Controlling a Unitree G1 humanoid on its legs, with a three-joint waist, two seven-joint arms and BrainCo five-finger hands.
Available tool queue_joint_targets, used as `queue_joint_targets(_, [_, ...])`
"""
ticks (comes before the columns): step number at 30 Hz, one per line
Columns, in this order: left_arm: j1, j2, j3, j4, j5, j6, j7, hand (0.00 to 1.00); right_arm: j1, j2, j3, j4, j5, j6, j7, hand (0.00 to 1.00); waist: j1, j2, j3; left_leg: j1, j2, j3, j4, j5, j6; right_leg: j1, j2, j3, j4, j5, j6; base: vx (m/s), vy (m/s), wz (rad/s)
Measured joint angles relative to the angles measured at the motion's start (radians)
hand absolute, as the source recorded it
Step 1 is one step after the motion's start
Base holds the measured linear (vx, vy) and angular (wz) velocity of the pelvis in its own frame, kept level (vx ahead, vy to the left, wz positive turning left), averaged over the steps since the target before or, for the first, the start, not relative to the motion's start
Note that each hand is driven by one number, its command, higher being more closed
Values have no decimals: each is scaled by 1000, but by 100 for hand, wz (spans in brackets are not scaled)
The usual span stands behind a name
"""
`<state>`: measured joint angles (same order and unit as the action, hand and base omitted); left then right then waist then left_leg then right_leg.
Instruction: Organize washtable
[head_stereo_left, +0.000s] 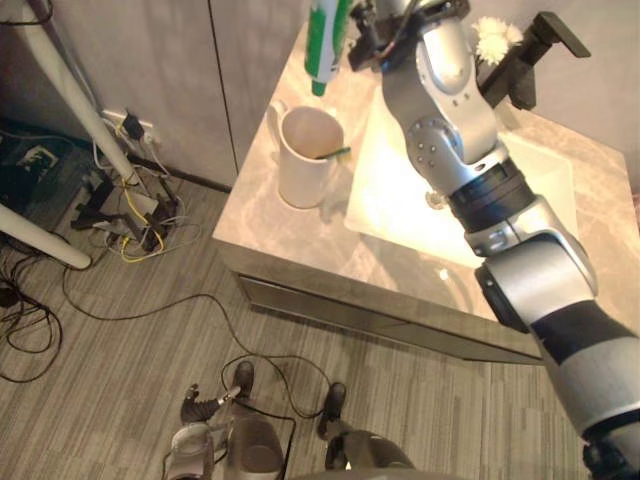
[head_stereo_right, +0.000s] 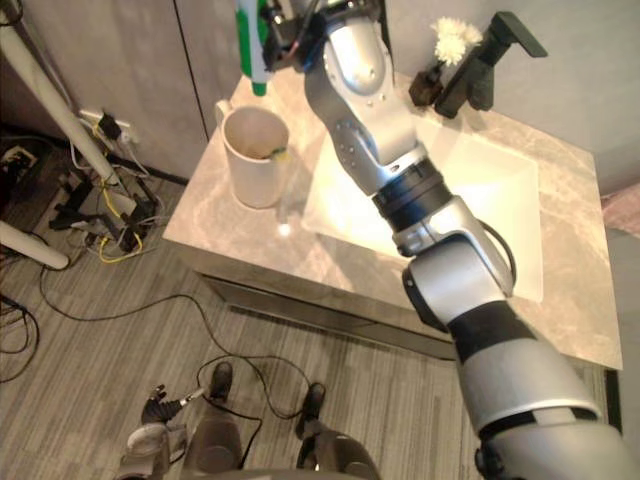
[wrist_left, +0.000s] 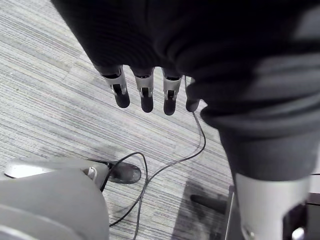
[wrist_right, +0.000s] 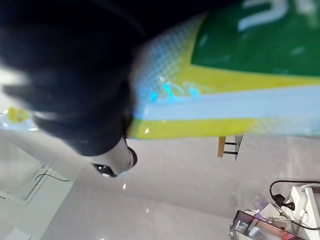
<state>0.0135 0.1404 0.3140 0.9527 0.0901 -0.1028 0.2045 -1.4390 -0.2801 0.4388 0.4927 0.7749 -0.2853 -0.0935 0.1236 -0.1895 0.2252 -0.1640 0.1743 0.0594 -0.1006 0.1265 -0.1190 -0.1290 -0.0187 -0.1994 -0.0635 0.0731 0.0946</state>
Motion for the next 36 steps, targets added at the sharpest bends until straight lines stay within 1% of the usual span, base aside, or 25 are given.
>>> queue_joint_targets(7, [-16, -2, -7, 0, 0, 5, 0, 0, 0, 0, 0, -1, 0, 10, 2, 100, -2, 11, 8, -1, 0, 4, 5, 0, 0, 0, 1, 2, -5, 0, 0, 0, 0, 0])
queue_joint_targets(16, [-19, -2, -10, 0, 1, 6, 3, 0, 14, 0, 4, -87, 0, 10, 10, 100, -4, 15, 11, -1, 0, 15, 3, 0, -1, -4, 0, 11, -5, 0, 0, -7, 3, -1])
queue_joint_targets(18, [-19, -1, -21, 0, 2, 6, 14, 0, 25, 0, 10, -94, 0, 10, 10, 100, -4, 15, 11, -1, 0, 18, 3, -1, -1, -6, 0, 13, -5, 0, 0, 0, 0, -2])
queue_joint_targets(23, [-19, -4, -32, 0, 2, 7, 15, 0, 46, 1, 15, -105, -1, 10, 10, 100, -6, 16, 11, -1, 0, 22, 4, 0, -1, -9, 0, 18, -4, 0, 0, -9, 3, -3])
queue_joint_targets(29, [-19, -11, -39, 0, 2, 7, 16, 0, 90, 3, 50, -168, -14, 10, 22, 100, -13, 15, 11, 0, 0, 24, 5, -1, -1, -10, 0, 19, -2, 0, 0, 0, 0, 0])
queue_joint_targets(33, [-18, -12, -39, -1, 2, 8, 18, 0, 109, 11, 50, -168, -22, 10, 33, 100, -17, 16, 11, 0, 0, 24, 5, 0, -1, -13, 0, 20, 2, 0, 0, 0, 0, 0])
queue_joint_targets(35, [-18, -12, -40, -1, 2, 8, 18, 0, 114, 19, 51, -168, -22, 10, 34, 100, -27, 16, 11, 0, 0, 25, 5, 0, 0, -15, -1, 21, 4, 0, 0, -17, 7, -1])
queue_joint_targets(36, [-18, -12, -41, -1, 3, 8, 18, 0, 115, 19, 51, -168, -22, 10, 34, 100, -27, 16, 11, 0, 0, 26, 5, 0, -1, -15, -1, 22, 4, 0, 0, -25, 11, -3])
